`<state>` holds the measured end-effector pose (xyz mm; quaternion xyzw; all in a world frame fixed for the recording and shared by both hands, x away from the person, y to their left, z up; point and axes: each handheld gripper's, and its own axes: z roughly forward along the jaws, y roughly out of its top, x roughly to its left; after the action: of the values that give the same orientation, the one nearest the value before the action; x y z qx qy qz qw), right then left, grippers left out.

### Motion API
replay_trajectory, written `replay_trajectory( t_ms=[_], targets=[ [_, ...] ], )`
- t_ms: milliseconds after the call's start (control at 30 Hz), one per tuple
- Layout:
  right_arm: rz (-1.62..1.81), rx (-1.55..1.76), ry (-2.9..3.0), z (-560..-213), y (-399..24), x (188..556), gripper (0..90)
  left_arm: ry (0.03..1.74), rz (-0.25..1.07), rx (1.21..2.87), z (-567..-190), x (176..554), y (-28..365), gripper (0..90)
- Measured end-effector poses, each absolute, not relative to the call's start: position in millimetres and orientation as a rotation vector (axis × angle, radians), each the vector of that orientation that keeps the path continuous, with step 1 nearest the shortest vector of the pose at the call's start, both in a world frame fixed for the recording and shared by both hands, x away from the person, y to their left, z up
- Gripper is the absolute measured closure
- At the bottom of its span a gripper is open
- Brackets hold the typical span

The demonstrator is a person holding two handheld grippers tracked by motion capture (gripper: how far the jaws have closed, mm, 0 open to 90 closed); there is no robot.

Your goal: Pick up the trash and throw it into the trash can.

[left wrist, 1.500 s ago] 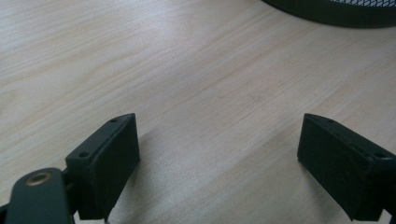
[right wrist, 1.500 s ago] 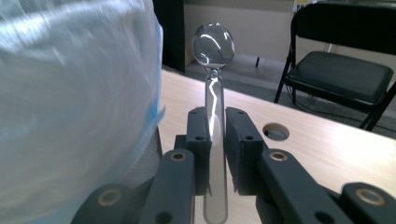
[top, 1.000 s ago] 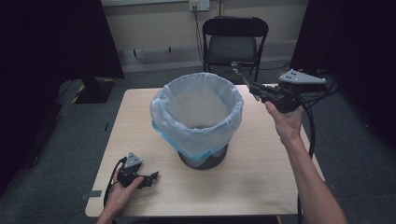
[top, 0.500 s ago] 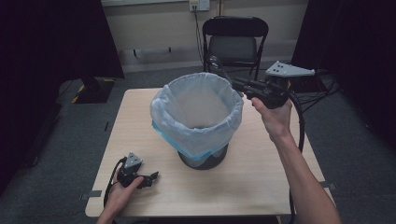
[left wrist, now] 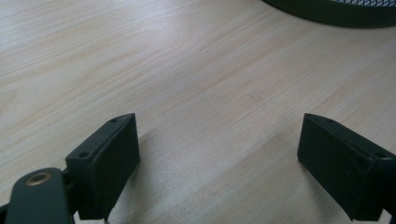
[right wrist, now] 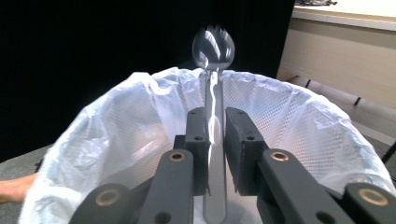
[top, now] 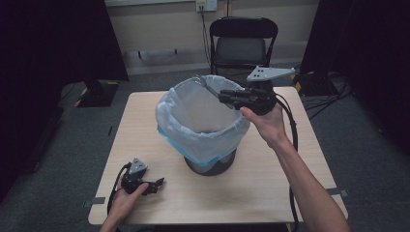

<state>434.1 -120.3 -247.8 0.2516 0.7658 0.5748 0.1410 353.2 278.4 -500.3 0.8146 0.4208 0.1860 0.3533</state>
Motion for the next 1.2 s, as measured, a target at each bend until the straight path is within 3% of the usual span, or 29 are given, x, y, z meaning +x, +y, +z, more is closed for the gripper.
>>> replay_trajectory(
  t_ms=[33,67,167,333,500,1200],
  targets=[
    [1.660,0.727,2.211,-247.8,-120.3,434.1,77.7,1.088,0.481,2.107,-500.3,353.2,278.4,12.2],
    [1.651,0.738,2.203,-248.7,-120.5,435.6,69.1,1.089,0.481,2.107,-500.3,353.2,278.4,12.2],
    [1.648,0.744,2.207,-250.0,-121.3,437.5,68.4,1.089,0.481,2.106,-500.3,353.2,278.3,12.2],
    [1.644,0.797,2.167,-251.8,-127.0,441.5,52.5,1.089,0.481,2.107,-500.3,353.2,278.4,12.2],
    [1.626,0.824,2.127,-251.3,-131.5,443.6,45.0,1.089,0.481,2.106,-500.3,353.1,278.3,12.3],
    [1.513,1.009,1.952,-265.4,-182.9,449.8,43.5,1.089,0.480,2.106,-500.3,353.2,278.4,12.2]
  ],
)
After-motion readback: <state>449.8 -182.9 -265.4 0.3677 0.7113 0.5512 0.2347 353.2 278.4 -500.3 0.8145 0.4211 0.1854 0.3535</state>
